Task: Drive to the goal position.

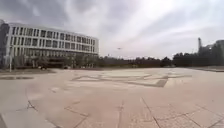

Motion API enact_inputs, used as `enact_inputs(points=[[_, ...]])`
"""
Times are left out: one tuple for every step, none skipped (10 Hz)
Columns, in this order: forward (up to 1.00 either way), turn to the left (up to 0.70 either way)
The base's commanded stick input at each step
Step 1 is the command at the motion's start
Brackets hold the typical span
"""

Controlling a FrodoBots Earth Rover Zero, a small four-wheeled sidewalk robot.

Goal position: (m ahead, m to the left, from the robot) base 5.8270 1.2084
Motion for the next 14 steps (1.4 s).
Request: enact_inputs(points=[[0.70, 0.35], [0.70, 0.00], [0.70, 0.00], [0.70, 0.00], [0.70, 0.00], [0.70, 0.00], [0.70, 0.00], [0.70, 0.00], [0.70, 0.00], [0.70, 0.00], [0.70, 0.00], [0.70, 0.00], [0.70, 0.00], [0.70, 0.00]])
